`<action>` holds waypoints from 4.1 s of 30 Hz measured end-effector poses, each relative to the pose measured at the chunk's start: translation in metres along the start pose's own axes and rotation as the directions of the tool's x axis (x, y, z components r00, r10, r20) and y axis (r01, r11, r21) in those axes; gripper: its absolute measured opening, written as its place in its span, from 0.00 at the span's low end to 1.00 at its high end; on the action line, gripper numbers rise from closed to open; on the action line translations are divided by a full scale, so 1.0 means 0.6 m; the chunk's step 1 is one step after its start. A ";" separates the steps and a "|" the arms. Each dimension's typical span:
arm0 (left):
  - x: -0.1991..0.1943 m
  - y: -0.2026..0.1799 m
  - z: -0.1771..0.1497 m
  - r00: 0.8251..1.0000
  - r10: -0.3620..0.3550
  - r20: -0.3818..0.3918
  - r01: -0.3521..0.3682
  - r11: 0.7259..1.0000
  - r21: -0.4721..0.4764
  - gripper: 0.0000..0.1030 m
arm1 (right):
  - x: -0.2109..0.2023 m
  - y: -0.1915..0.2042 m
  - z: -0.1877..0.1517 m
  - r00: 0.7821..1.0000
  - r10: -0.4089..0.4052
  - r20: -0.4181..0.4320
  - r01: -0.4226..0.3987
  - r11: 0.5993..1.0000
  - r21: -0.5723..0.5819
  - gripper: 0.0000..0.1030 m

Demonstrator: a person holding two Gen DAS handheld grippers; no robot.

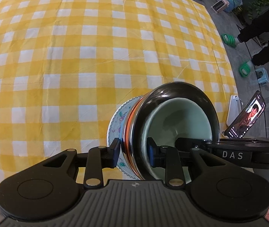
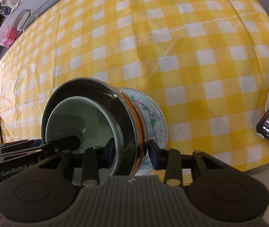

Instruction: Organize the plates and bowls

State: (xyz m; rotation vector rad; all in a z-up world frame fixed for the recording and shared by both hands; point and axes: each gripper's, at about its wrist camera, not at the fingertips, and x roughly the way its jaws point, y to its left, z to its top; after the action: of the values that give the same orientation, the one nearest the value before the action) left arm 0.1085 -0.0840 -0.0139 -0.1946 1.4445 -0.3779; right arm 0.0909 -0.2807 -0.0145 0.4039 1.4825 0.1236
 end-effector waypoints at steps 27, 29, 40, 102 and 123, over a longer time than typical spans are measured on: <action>-0.183 0.002 -0.052 0.957 0.024 0.289 -0.094 0.968 0.231 0.69 | -0.121 0.131 -0.048 0.967 -0.136 0.217 0.208 0.912 -0.352 0.70; -0.208 0.002 -0.077 0.928 0.045 0.370 -0.145 0.958 0.248 0.69 | -0.142 0.147 -0.071 0.954 -0.117 0.277 0.221 0.897 -0.382 0.70; -0.273 0.010 -0.240 0.666 0.106 0.739 -0.379 0.901 0.213 0.69 | -0.198 0.197 -0.221 0.831 0.054 0.553 0.305 0.788 -0.536 0.74; -0.113 0.053 -0.381 0.571 0.317 0.757 -0.501 0.865 0.016 0.82 | -0.023 0.126 -0.415 0.668 0.023 0.744 0.316 0.896 -0.312 0.86; -0.116 0.057 -0.380 0.568 0.326 0.755 -0.502 0.865 0.004 0.82 | -0.022 0.124 -0.412 0.672 0.021 0.741 0.322 0.892 -0.317 0.86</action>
State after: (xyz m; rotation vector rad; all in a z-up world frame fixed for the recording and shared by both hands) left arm -0.1178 -0.0051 0.0105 0.1800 0.5814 -0.0314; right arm -0.1410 -0.1699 0.0144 -0.0560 0.6401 0.1249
